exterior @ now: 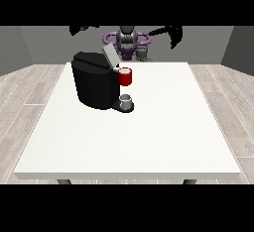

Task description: Insert the coffee pod into the coffee machine and close the lid

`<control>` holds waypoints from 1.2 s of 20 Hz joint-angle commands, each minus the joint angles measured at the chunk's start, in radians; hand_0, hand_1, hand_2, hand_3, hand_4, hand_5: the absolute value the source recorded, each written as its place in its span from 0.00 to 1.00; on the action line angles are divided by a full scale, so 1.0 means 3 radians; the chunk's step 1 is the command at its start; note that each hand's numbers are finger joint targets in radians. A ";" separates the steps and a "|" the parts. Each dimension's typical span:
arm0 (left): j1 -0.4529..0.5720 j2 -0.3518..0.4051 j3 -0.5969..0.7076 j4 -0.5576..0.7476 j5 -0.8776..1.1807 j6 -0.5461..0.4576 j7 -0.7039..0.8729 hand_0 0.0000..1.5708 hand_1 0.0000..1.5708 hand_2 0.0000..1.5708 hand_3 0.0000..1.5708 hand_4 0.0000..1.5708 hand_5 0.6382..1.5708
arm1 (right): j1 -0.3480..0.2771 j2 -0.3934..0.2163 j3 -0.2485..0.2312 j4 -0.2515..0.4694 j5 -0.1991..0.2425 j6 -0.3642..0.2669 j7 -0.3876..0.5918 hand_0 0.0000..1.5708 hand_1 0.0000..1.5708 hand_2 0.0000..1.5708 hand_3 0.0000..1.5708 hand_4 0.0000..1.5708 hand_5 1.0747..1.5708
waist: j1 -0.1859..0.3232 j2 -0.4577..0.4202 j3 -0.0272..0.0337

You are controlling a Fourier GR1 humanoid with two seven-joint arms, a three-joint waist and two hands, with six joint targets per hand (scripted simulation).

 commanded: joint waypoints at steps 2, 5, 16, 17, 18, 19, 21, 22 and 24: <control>0.0207 -0.0108 0.0052 -0.0143 0.0205 -0.0083 -0.0058 0.00 0.00 0.00 0.00 0.00 1.00 | -0.0290 -0.0064 0.0029 -0.0081 -0.0062 0.0119 0.0184 0.00 0.00 0.00 0.00 0.00 1.00 | 0.0224 0.0048 0.0001; 0.0247 -0.0057 0.0065 -0.0345 0.0377 -0.0262 0.0102 0.00 0.00 0.00 0.00 0.00 1.00 | -0.0237 -0.0121 0.0043 0.0012 0.0036 0.0177 0.0051 0.00 0.00 0.00 0.00 0.00 1.00 | 0.0310 0.0081 0.0002; 0.0969 -0.0333 -0.0205 -0.1204 0.0678 -0.0265 0.0290 0.00 0.00 0.00 0.00 0.13 1.00 | -0.0441 -0.0056 0.0074 0.0264 0.0092 0.0259 0.0142 0.00 0.00 0.00 0.00 0.00 1.00 | 0.0482 0.0141 0.0003; 0.0725 -0.0265 -0.0170 -0.1202 0.0743 -0.0370 0.0402 0.00 0.00 0.00 0.00 0.14 1.00 | -0.0405 0.0040 0.0093 0.0458 0.0201 0.0158 -0.0250 0.00 0.00 0.00 0.00 0.00 1.00 | 0.0607 0.0317 0.0004; 0.1065 -0.0349 -0.0517 -0.1278 0.0869 -0.0203 0.0389 0.00 0.00 0.00 0.00 0.07 1.00 | -0.0626 -0.0093 -0.0013 0.0480 0.0056 0.0275 0.0174 0.00 0.00 0.00 0.00 0.00 1.00 | 0.0575 0.0118 0.0003; 0.1045 -0.0349 -0.0432 -0.1347 0.0858 -0.0074 0.0324 0.00 0.00 0.00 0.00 0.07 1.00 | -0.0726 -0.0040 0.0011 0.0453 0.0066 0.0249 0.0152 0.00 0.00 0.00 0.00 0.00 1.00 | 0.0506 0.0276 0.0002; 0.0998 -0.0281 -0.0335 -0.1414 0.0785 -0.0134 0.0321 0.00 0.00 0.00 0.00 0.00 1.00 | -0.0810 -0.0024 -0.0008 0.0476 0.0036 0.0275 0.0117 0.00 0.00 0.00 0.00 0.00 1.00 | 0.0412 0.0480 0.0002; 0.1160 -0.0309 -0.0362 -0.1574 0.0845 -0.0173 0.0415 0.00 0.00 0.00 0.00 0.00 1.00 | -0.0654 0.0053 0.0074 0.0542 0.0123 0.0232 0.0052 0.00 0.00 0.00 0.00 0.00 1.00 | 0.0468 0.0378 0.0002; 0.1285 -0.0351 -0.0433 -0.1690 0.0906 -0.0111 0.0397 0.00 0.00 0.00 0.00 0.00 1.00 | -0.0592 -0.0035 -0.0088 0.0717 0.0001 0.0370 -0.0185 0.00 0.00 0.00 0.00 0.00 1.00 | 0.0514 0.0447 0.0003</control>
